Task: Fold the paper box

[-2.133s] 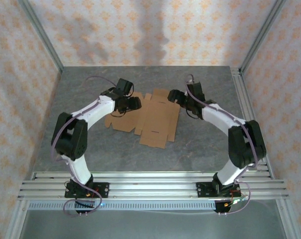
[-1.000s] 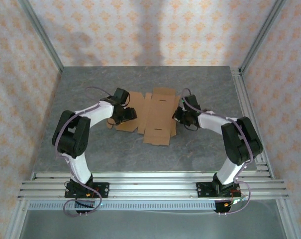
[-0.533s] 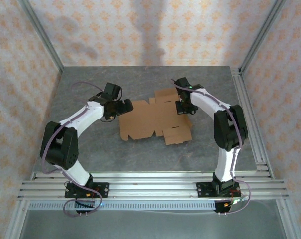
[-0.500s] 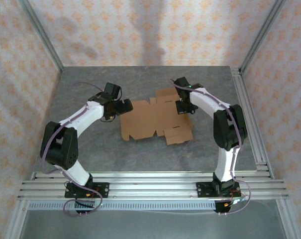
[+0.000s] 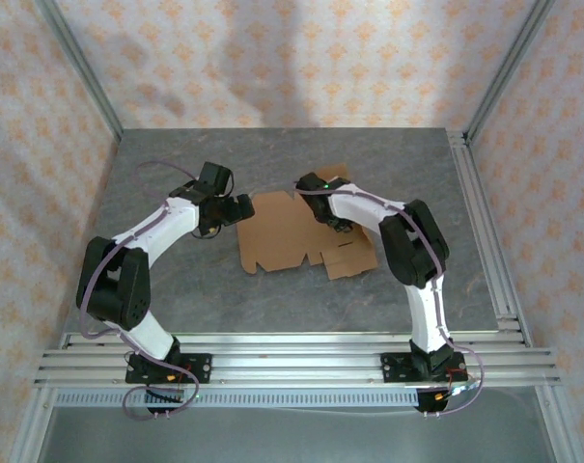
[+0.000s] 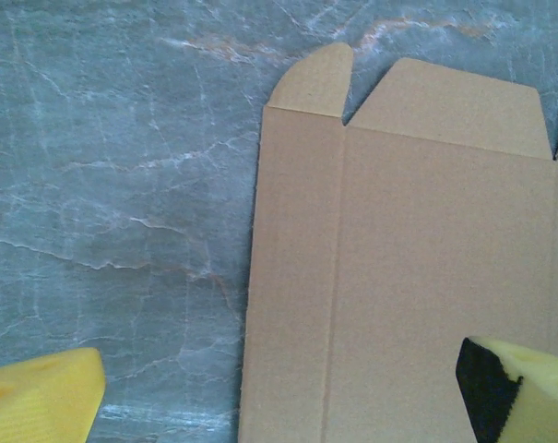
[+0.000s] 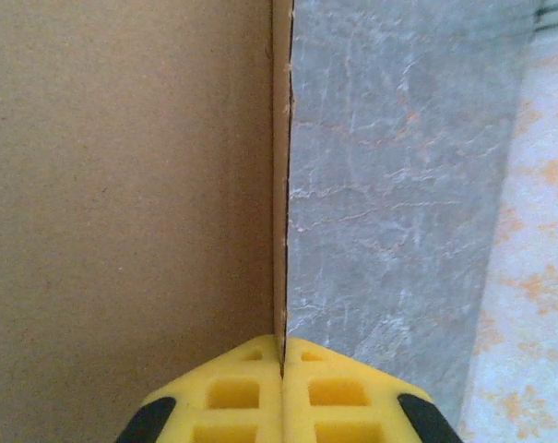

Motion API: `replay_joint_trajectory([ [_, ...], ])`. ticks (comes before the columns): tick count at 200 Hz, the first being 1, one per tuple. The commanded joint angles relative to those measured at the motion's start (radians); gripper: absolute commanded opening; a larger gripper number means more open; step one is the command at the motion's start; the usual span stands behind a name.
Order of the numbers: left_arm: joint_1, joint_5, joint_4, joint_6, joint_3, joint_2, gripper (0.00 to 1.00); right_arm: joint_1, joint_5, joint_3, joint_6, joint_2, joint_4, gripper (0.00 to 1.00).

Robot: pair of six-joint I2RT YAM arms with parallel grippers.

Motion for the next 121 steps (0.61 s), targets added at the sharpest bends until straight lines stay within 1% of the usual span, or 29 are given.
replay_joint_trajectory([
  [1, 0.021, -0.028, -0.023, 0.008, -0.017, -0.039, 0.99, 0.034, 0.152, -0.026, 0.043, 0.030, 0.023, 0.00],
  [47, 0.037, -0.035, -0.021, 0.014, -0.031, -0.056, 1.00, 0.052, 0.176, -0.022, 0.080, 0.099, 0.024, 0.00],
  [76, 0.045, -0.028, -0.002, 0.009, -0.054, -0.056, 1.00, 0.052, 0.166, -0.012, 0.077, 0.100, 0.017, 0.00],
  [92, 0.046, -0.017, 0.005, 0.014, -0.057, -0.059, 1.00, 0.048, 0.108, -0.013, 0.080, 0.052, 0.003, 0.00],
  [106, 0.044, -0.008, 0.000, 0.025, -0.048, -0.055, 1.00, 0.037, 0.001, -0.038, 0.076, -0.014, 0.032, 0.00],
  [121, 0.033, -0.004, -0.004, 0.040, -0.034, -0.048, 1.00, 0.026, -0.127, -0.097, 0.043, -0.090, 0.125, 0.09],
])
